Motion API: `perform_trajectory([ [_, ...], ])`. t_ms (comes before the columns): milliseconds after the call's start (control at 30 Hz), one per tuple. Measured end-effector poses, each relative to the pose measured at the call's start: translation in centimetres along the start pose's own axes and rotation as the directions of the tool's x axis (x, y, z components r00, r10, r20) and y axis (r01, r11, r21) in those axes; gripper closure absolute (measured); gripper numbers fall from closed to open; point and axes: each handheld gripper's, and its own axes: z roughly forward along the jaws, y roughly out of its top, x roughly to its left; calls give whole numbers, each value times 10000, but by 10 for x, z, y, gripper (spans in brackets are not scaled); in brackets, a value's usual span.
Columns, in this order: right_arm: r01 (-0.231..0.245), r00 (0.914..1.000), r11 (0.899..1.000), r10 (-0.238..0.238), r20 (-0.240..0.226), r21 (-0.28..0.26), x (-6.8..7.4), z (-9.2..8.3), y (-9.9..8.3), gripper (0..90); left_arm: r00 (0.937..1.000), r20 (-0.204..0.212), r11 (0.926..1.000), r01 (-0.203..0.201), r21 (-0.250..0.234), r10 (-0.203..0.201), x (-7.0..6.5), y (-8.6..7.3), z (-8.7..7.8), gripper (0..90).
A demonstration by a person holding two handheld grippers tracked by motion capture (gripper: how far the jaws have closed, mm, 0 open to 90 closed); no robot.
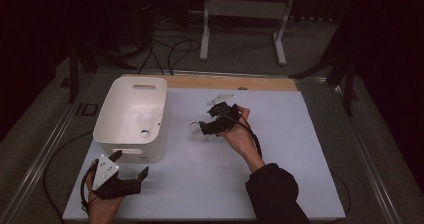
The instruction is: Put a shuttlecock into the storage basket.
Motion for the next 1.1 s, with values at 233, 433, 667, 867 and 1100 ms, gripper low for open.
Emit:
perform_trajectory([
  [233,62,10000,9997,-63,12,239,0,5,-8,91,10000,1,10000,2,7,-2,0,0,0,0],
  [433,102,9999,9993,-102,4,370,1,9,-13,108,10000,-2,10000,2,6,-2,0,0,0,0],
  [667,230,9997,9981,-227,-53,565,6,15,-16,111,10000,-14,10000,24,-12,-24,0,0,0,0],
  [867,242,9996,9971,-233,-135,722,8,21,-21,131,10000,-11,10000,14,-6,-14,0,0,0,0],
  [1100,216,9997,9967,-207,-120,778,9,24,-21,140,10000,-10,10000,9,4,-9,0,0,0,0],
])
